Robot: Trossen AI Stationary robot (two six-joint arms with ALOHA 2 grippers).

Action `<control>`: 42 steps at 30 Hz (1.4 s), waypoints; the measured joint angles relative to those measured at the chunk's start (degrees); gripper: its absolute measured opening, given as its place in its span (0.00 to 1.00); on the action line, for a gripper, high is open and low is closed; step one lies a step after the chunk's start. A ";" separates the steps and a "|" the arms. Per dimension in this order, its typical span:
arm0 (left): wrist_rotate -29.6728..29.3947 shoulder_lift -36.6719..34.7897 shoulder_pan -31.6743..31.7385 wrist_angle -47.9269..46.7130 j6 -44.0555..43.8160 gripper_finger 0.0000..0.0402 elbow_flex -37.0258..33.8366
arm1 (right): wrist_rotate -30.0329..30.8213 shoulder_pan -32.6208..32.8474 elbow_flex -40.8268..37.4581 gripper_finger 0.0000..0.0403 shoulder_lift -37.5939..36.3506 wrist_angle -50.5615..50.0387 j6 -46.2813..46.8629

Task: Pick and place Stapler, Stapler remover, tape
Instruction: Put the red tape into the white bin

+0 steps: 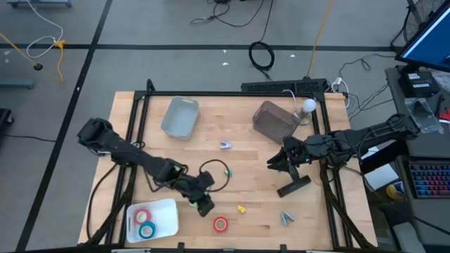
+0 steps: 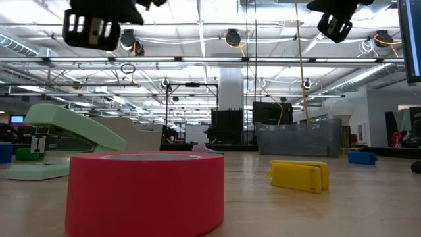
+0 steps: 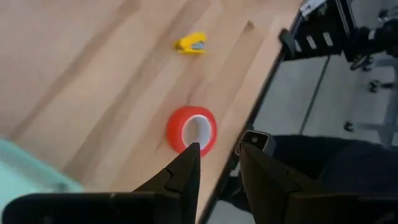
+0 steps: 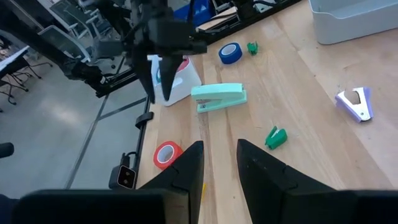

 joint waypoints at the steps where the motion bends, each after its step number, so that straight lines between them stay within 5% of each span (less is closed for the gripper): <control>1: 0.92 1.04 0.22 -0.36 -0.27 0.29 0.89 | -0.01 0.00 0.00 0.22 0.00 0.00 -0.25; 19: 5.26 23.00 -0.38 -15.06 2.76 0.29 24.39 | -0.13 0.00 0.00 0.22 0.00 -2.84 -4.50; 42: 4.16 27.03 -0.79 -18.24 -2.52 0.29 25.03 | -0.20 0.02 0.00 0.22 -0.02 -4.72 -4.37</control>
